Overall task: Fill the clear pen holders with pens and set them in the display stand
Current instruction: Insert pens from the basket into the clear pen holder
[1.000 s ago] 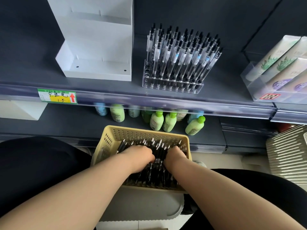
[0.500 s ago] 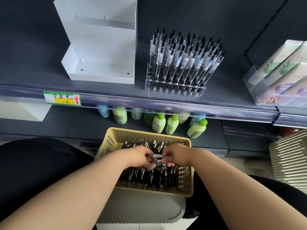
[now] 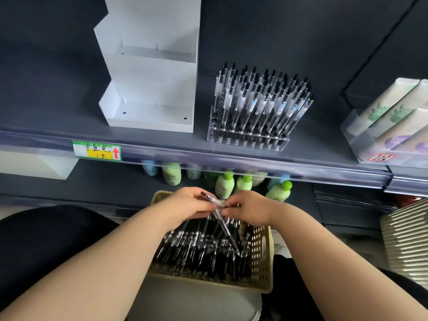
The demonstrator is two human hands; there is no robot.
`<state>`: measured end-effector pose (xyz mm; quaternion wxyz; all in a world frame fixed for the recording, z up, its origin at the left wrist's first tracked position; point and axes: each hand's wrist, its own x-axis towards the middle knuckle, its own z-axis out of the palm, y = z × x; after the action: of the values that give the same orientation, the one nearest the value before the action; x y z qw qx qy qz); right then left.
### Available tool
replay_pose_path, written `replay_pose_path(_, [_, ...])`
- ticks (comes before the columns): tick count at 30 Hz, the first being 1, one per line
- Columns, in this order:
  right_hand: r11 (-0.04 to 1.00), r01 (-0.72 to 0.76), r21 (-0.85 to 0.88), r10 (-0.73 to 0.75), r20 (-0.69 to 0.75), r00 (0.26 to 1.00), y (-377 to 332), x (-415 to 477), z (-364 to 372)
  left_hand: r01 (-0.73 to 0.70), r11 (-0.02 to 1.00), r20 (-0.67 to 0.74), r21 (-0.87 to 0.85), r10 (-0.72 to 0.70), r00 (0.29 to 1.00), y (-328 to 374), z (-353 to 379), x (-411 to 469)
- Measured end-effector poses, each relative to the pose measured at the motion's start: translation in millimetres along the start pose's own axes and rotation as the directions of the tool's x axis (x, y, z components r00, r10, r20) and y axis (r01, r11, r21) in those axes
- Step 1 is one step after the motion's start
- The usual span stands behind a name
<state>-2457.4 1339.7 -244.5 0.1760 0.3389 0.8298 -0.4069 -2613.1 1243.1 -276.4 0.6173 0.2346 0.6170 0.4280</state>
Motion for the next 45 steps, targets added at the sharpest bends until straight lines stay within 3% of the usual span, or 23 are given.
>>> replay_pose_path(3, [0.997,0.062,0.039,-0.062,-0.005,0.998,-19,-14,-25,-0.1,0.995,-0.017,0.001,0.1,0.995,24,1,-12])
replay_pose_path(6, [0.976,0.153,0.158,-0.139,-0.098,0.985,-39,-29,-51,-0.228,0.884,-0.162,0.408,0.316,0.935,51,-2,-24])
replay_pose_path(8, [0.954,0.218,0.208,-0.184,-0.173,0.968,-54,-37,-68,-0.261,0.79,-0.223,0.554,0.444,0.868,69,-3,-31])
replay_pose_path(13, [0.943,0.293,0.155,-0.208,-0.412,0.887,-83,-49,-98,-0.379,0.739,-0.269,0.557,0.592,0.76,103,-2,-38])
replay_pose_path(16, [0.945,0.32,0.07,-0.212,-0.615,0.76,-94,-48,-111,-0.41,0.708,-0.304,0.576,0.65,0.696,120,-6,-39])
replay_pose_path(19, [0.902,0.424,0.081,-0.198,-0.796,0.572,-103,-40,-123,-0.426,0.666,-0.37,0.613,0.718,0.59,138,-13,-39])
replay_pose_path(21, [0.903,0.429,0.015,-0.194,-0.878,0.437,-108,-34,-128,-0.455,0.626,-0.386,0.633,0.765,0.516,153,-17,-42])
replay_pose_path(23, [0.909,0.414,-0.046,-0.215,-0.904,0.371,-112,-29,-132,-0.48,0.576,-0.371,0.662,0.808,0.457,169,-19,-43])
replay_pose_path(27, [0.924,0.358,-0.135,-0.268,-0.895,0.357,-114,-17,-134,-0.51,0.509,-0.315,0.693,0.85,0.421,190,-13,-43])
replay_pose_path(31, [0.919,0.271,-0.286,-0.359,-0.892,0.276,-117,-7,-137,-0.58,0.505,-0.344,0.639,0.862,0.372,191,-6,-37])
replay_pose_path(45, [0.924,0.219,-0.313,-0.37,-0.874,0.314,-117,12,-136,-0.636,0.527,-0.377,0.564,0.849,0.369,186,-11,-26])
